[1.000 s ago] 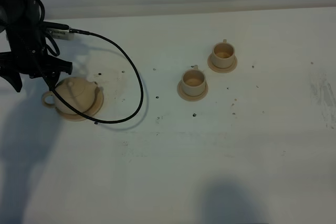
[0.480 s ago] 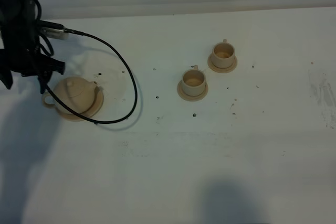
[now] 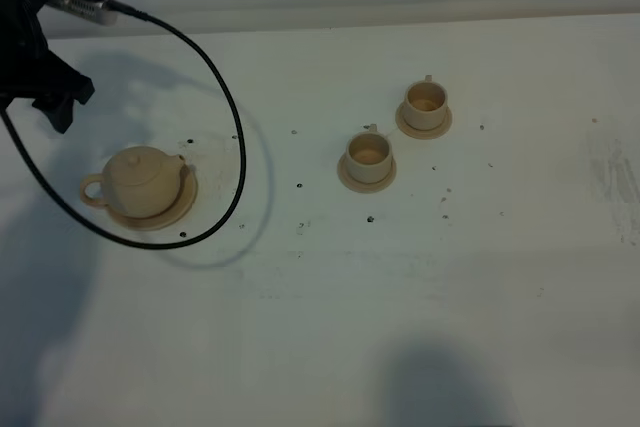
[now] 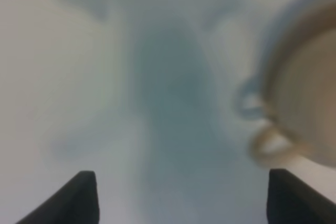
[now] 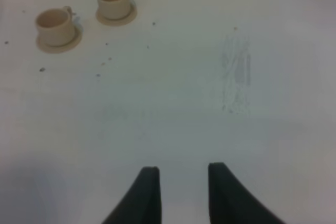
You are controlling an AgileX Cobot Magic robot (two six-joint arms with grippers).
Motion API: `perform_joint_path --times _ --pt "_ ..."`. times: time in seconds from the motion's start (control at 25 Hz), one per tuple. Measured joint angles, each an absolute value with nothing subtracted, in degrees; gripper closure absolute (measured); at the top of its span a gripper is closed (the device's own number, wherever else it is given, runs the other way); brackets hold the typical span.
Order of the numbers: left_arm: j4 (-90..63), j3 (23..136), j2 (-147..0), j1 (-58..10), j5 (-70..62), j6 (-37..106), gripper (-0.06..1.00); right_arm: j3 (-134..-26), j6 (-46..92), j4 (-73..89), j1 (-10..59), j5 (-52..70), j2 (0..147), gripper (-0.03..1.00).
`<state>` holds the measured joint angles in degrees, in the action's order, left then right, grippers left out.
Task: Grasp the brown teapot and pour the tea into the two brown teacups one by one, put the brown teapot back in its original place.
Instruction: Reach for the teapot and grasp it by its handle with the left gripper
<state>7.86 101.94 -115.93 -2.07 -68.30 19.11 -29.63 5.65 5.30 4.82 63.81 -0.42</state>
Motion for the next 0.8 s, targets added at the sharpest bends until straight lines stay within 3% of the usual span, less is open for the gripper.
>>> perform_joint_path --times 0.28,0.48,0.8 --pt "-4.4 101.9 -113.4 -2.5 -68.3 42.4 0.34 -29.6 5.6 5.3 4.8 63.8 -0.4 0.75" --pt "-4.8 99.6 -113.3 -4.4 -68.3 60.4 0.36 -29.6 5.6 5.3 4.8 63.8 -0.4 0.75" --pt "-3.0 95.0 -113.3 -4.4 -68.3 71.6 0.37 -29.6 5.6 5.3 4.8 63.8 -0.4 0.75"
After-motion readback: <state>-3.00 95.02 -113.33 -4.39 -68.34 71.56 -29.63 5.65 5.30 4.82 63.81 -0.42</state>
